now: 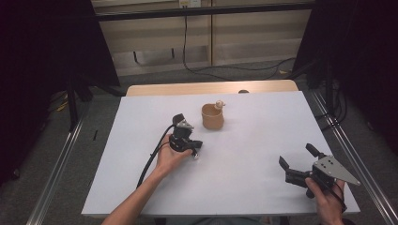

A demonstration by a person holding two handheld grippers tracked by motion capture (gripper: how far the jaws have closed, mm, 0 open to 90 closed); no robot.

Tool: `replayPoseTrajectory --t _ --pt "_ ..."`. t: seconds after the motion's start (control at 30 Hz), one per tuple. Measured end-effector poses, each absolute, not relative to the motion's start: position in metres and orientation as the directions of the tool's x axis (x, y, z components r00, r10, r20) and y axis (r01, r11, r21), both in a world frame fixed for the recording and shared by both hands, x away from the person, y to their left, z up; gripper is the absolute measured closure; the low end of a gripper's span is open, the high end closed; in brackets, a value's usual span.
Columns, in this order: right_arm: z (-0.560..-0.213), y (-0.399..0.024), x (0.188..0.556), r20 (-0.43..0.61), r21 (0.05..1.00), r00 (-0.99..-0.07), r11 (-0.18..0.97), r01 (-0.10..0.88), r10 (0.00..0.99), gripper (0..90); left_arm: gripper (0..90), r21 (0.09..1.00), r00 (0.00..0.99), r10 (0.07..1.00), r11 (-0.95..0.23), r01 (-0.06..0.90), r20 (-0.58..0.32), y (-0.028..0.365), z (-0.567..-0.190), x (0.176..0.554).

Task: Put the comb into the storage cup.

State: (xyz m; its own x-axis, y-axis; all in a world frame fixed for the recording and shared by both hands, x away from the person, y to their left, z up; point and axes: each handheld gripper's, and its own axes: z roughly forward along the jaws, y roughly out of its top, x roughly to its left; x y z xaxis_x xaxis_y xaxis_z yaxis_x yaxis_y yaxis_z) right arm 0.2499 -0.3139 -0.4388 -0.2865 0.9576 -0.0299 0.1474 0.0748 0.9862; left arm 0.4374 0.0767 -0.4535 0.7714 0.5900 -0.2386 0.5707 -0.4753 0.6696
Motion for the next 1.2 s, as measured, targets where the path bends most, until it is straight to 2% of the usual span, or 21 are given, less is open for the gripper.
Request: replayPoseTrajectory --t 1.2 --pt "-0.439 -0.3138 0.2497 -0.029 0.986 -0.289 0.074 0.148 0.957 0.0 90.0 0.642 0.764 0.584 -0.48 0.598 -0.274 0.0865 -0.4518 0.4339"
